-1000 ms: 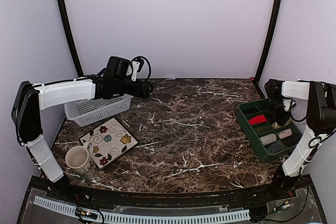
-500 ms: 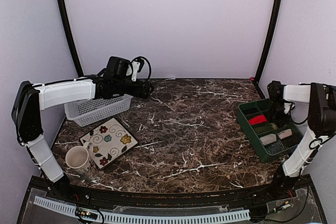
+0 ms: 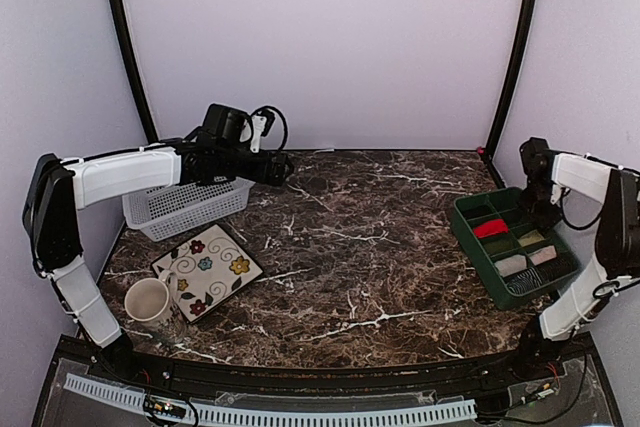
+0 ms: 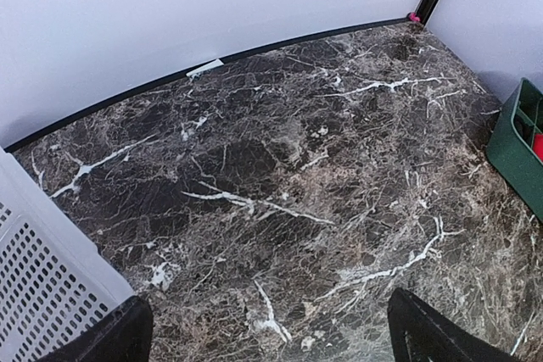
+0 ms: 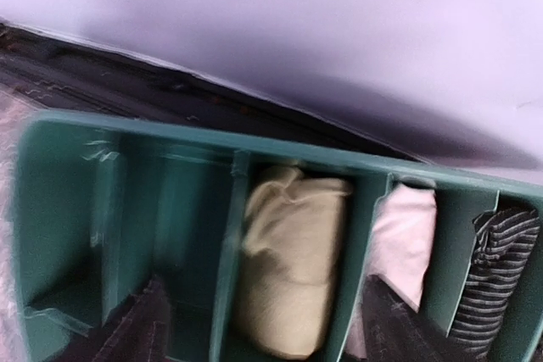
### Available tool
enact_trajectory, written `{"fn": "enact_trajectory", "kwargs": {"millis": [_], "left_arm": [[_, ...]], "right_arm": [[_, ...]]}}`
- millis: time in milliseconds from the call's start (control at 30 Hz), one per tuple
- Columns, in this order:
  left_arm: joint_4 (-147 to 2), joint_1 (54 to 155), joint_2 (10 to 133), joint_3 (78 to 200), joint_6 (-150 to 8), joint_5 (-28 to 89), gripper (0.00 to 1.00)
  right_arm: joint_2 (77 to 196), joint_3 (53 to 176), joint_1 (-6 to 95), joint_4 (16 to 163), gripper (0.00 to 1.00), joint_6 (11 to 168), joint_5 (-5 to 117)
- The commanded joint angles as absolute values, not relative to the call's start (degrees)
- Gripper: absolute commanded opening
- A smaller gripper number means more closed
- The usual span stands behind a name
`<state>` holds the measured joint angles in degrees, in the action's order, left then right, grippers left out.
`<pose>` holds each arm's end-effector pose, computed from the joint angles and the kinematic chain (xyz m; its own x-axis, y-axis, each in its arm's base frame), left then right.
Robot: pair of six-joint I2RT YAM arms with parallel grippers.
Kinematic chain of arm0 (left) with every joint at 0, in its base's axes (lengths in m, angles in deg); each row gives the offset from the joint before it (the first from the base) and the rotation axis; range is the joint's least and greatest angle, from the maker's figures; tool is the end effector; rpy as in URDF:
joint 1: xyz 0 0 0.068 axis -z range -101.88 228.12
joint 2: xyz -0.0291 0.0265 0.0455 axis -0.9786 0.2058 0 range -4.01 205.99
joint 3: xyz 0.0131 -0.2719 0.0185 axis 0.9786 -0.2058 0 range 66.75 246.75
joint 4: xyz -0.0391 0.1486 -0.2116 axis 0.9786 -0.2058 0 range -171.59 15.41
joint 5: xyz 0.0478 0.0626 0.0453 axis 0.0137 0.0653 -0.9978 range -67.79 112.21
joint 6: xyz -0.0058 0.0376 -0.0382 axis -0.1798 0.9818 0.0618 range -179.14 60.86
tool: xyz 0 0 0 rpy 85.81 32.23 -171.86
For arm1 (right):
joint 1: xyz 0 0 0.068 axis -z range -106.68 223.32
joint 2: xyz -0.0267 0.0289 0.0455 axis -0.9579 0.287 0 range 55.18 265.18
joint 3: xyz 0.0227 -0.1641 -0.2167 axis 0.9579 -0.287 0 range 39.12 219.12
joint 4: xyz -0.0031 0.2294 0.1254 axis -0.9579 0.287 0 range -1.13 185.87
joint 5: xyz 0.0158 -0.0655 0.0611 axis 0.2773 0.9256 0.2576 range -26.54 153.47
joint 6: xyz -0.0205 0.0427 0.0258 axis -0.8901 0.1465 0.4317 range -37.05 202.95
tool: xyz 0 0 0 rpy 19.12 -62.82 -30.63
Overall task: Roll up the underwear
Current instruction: Place the underwear in the storage box, then reset both arms
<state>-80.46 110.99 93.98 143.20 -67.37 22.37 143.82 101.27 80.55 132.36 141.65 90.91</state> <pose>0.3392 -0.2192 0.2903 -0.4606 0.1274 -0.8784 0.4839 0.8657 -0.1282 0.2915 -0.0536 0.2225 -0.2551 0.7967 -0.5479 0.9358 0.3460 0.0674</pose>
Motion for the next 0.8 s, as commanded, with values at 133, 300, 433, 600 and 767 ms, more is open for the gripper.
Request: {"fn": "enact_trajectory", "kwargs": {"millis": [133, 300, 433, 600, 767], "left_arm": [[-91.0, 107.8, 94.6, 152.9, -71.4, 26.5, 0.99], [-98.7, 104.7, 94.3, 157.9, -72.8, 28.7, 0.99], [-103.3, 101.2, 92.1, 159.1, -74.6, 31.1, 0.99], [-109.5, 97.9, 88.4, 158.5, -77.2, 29.2, 0.99], [-111.1, 97.9, 81.6, 150.2, -79.8, 25.9, 0.99]], "right_arm": [[135.2, 107.7, 80.3, 131.8, 0.97, 135.9, 83.2], [131.6, 109.2, 78.0, 128.0, 1.00, 128.7, 77.5], [131.0, 112.7, 73.6, 124.9, 1.00, 122.2, 74.7], [130.3, 112.8, 66.3, 118.0, 1.00, 116.3, 71.0], [128.6, 110.1, 56.1, 112.4, 1.00, 109.9, 72.4]]}}
